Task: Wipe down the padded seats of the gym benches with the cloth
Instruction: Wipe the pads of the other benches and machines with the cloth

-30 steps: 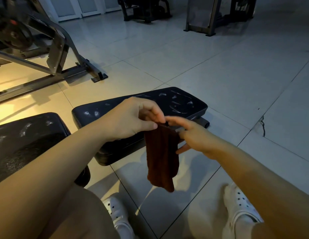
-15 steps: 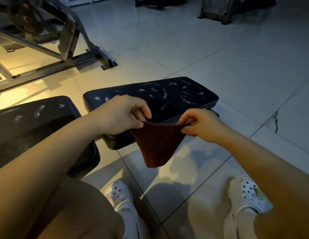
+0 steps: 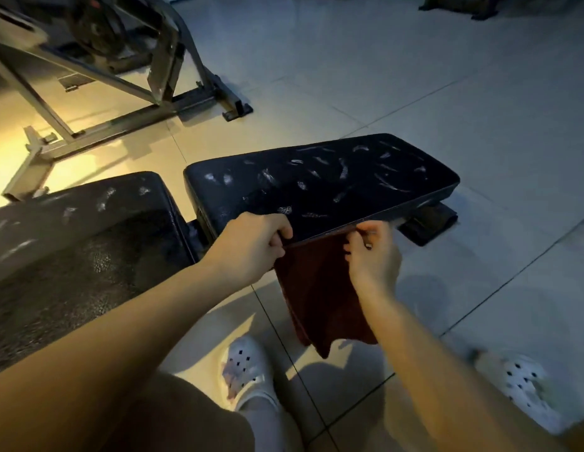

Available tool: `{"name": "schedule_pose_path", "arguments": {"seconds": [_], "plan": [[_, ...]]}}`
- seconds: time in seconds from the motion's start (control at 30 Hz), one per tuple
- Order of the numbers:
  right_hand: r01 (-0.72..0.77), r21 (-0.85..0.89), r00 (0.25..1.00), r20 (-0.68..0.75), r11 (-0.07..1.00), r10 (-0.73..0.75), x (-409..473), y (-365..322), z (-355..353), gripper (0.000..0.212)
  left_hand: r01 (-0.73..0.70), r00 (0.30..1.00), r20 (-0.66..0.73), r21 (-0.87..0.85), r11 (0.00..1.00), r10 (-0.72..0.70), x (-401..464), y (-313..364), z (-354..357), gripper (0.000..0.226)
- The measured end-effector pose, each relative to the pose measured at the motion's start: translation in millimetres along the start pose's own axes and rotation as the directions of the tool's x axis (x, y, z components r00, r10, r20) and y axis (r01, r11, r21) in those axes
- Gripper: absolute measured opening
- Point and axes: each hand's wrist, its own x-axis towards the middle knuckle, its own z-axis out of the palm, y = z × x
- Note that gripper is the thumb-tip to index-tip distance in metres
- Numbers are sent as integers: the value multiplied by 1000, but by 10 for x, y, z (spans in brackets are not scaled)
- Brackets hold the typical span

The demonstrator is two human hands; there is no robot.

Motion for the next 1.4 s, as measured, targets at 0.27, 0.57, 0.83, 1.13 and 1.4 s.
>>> {"name": "schedule_pose_path", "arguments": {"seconds": [0.27,0.57,0.83,1.13,1.4], "plan": [[-237,653,962,56,719,266,-169,143,1045,53,-47,999,9,104,993,47,361,58,81,22],[-69,613,930,-246,787,273,725,395,1143,68,-104,993,-37,221,970,115,707,93,285,28],[-74,653,923,-240,753,299,1458,711,785,74,-177,984,45,325,929,171,995,266,413,42],[-9,590,911,-327,807,250,1618,835,721,70,-239,967,-6,341,909,257,1106,273,659,48],[6,723,907,-295,690,301,1568,814,765,61,-229,965,5,496,838,261,1859,430,1097,49]]}}
